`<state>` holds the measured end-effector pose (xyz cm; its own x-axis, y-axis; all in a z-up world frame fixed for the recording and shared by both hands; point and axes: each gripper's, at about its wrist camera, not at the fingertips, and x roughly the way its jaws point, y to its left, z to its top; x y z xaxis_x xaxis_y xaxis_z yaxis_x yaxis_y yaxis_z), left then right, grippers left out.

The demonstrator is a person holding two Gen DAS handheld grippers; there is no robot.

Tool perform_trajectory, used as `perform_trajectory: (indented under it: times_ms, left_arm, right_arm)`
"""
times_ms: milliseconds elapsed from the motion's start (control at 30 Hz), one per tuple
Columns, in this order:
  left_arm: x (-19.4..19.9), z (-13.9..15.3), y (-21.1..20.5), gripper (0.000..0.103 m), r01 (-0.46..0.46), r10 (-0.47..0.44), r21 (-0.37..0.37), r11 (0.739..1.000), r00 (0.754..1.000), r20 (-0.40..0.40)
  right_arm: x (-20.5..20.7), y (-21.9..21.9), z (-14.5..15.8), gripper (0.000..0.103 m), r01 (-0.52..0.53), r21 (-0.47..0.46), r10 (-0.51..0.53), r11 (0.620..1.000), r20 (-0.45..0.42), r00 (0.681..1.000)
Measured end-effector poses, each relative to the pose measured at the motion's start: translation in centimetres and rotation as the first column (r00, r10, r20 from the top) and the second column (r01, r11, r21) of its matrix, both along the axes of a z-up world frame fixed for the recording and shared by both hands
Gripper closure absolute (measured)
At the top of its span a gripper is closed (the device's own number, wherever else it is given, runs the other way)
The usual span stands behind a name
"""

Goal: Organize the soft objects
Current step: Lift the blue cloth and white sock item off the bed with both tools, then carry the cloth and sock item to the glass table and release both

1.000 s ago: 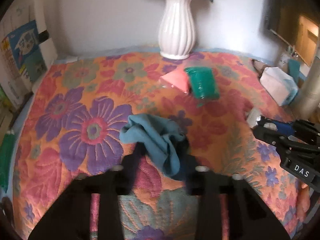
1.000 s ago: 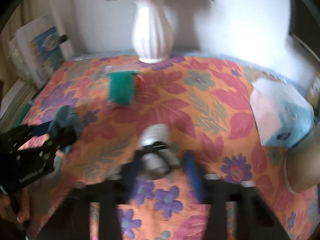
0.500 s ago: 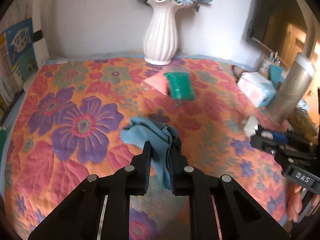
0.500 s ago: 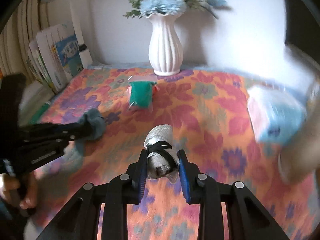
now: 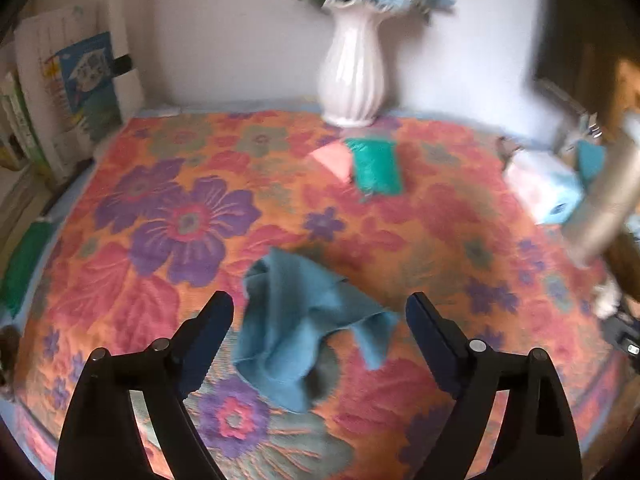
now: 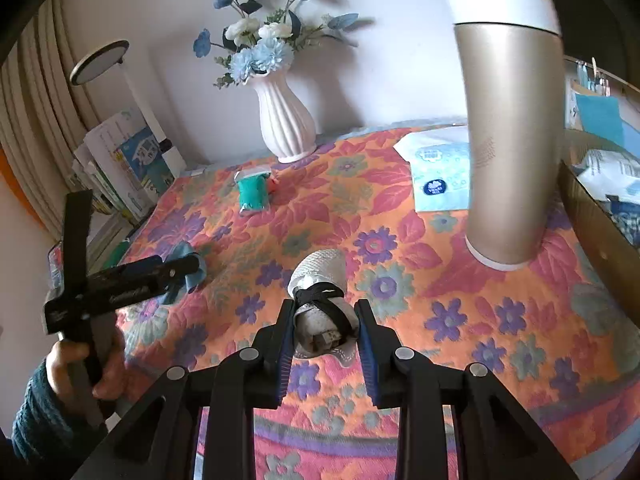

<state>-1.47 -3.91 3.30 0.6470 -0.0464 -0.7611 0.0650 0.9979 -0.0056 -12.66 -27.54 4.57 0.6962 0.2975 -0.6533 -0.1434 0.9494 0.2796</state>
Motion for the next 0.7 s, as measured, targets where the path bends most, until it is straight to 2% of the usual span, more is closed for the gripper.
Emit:
perform_trajectory:
  times_ms: [67,133,167,200,233,267,333,433,533,700]
  left_arm:
    - [1.1,-0.9,0.0,0.016,-0.027,0.030,0.065,0.998,0.999,-0.036]
    - [1.8,-1.4,0.4,0.016,-0.044,0.048,0.064,0.997,0.997,-0.061]
    - [1.8,-1.4,1.0,0.026,-0.041,0.042,0.013,0.999,0.997,-0.066]
    - [1.7,-1.3,1.2,0.043,-0.032,0.032,-0.013,0.999,0.998,-0.060]
    - [1.6,-1.1,1.2,0.056,-0.028,0.028,-0.009,1.000,0.998,-0.047]
    - [1.5,-0.9,1.0,0.085,-0.008,0.008,0.005,1.000,0.999,-0.040]
    - [0.8,-0.4,0.5,0.089,0.065,-0.067,-0.053,0.996,0.997,-0.042]
    - [-1.4,1.5,-1.4,0.089,0.195,-0.192,-0.165,0.967,0.981,0.030]
    - [-3.8,3.9,-4.9,0.089,0.316,-0.302,-0.183,0.931,0.948,0.102]
    - [-7.5,7.9,-12.9,0.089,0.533,-0.502,-0.149,0.833,0.841,0.204]
  right_arm:
    - [-0.2,-0.4,-0.3,0.075,-0.003,0.026,0.004,1.000,-0.010,1.000]
    - [-0.1,-0.9,-0.6,0.075,0.000,0.043,0.001,0.999,-0.015,1.000]
    - [-0.2,-1.1,-0.7,0.075,0.003,0.052,-0.002,0.999,-0.017,1.000]
    - [-0.2,-1.4,-0.7,0.075,0.004,0.059,-0.003,0.998,-0.017,1.000]
    - [-0.2,-1.6,-0.8,0.075,0.006,0.066,-0.005,0.998,-0.016,1.000]
    - [-0.2,-1.8,-0.8,0.075,0.009,0.072,-0.008,0.997,-0.015,1.000]
    - [-0.3,-2.5,-0.8,0.075,0.016,0.084,-0.015,0.996,-0.011,1.000]
    - [-0.8,-3.8,-0.4,0.075,0.027,0.103,-0.028,0.994,0.002,1.000]
    - [-1.8,-5.4,1.2,0.075,0.043,0.124,-0.048,0.991,0.034,0.998]
    - [-4.7,-9.5,5.1,0.075,0.109,0.128,-0.125,0.986,0.123,0.984]
